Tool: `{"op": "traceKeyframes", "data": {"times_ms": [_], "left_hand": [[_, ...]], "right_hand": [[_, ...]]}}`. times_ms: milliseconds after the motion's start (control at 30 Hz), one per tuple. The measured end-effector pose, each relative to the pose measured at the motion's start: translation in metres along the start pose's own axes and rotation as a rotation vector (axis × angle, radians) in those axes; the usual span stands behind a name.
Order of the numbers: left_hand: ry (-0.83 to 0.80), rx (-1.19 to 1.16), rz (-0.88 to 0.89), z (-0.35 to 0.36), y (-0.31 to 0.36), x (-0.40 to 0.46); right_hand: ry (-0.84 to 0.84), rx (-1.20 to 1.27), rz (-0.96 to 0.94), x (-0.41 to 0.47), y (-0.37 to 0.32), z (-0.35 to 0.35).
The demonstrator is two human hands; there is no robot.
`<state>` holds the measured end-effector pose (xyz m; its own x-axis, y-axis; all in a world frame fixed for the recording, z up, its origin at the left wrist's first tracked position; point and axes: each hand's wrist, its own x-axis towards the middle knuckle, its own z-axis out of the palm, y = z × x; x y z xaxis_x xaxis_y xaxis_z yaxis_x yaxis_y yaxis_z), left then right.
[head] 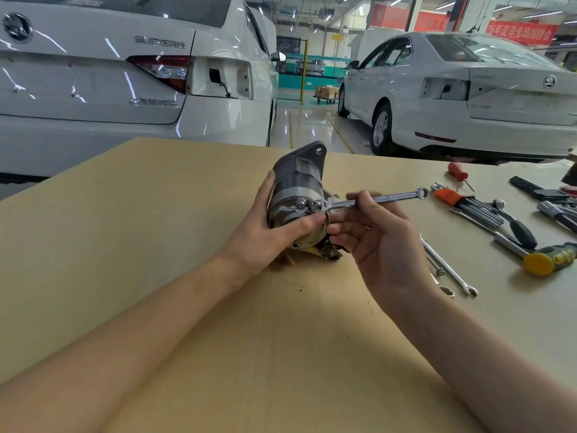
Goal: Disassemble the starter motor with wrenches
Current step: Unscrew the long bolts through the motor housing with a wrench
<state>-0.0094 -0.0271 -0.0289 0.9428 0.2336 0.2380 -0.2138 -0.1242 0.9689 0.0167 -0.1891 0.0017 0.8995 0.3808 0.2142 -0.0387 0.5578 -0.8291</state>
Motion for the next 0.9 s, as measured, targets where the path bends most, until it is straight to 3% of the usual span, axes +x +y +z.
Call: {"op": "traceKeyframes", "data": {"times_ms": [333, 433, 533, 667, 767, 833, 900], "left_hand": [[-0.009, -0.031, -0.025, 0.001, 0.003, -0.003], [-0.022, -0.023, -0.037, 0.001, 0.005, -0.004], [-0.039, -0.021, -0.073, 0.000, 0.006, -0.004], [-0.079, -0.035, -0.058, -0.002, 0.006, -0.004], [-0.115, -0.007, 0.000, -0.002, 0.006, -0.003], [-0.112, -0.008, -0.005, -0.002, 0.006, -0.002], [-0.094, -0.011, -0.038, -0.001, 0.006, -0.002]], "right_hand": [[-0.005, -0.003, -0.005, -0.001, 0.002, -0.003], [-0.028, -0.110, -0.067, 0.001, 0.002, -0.001], [-0.088, -0.470, -0.234, 0.011, -0.009, 0.007], [-0.407, -1.128, -0.449, 0.032, -0.027, 0.033], [-0.523, -1.465, -0.503, 0.037, -0.029, 0.046], [-0.554, -1.371, -0.499, 0.034, -0.032, 0.050], [-0.510, -0.965, -0.456, 0.032, -0.039, 0.051]]}}
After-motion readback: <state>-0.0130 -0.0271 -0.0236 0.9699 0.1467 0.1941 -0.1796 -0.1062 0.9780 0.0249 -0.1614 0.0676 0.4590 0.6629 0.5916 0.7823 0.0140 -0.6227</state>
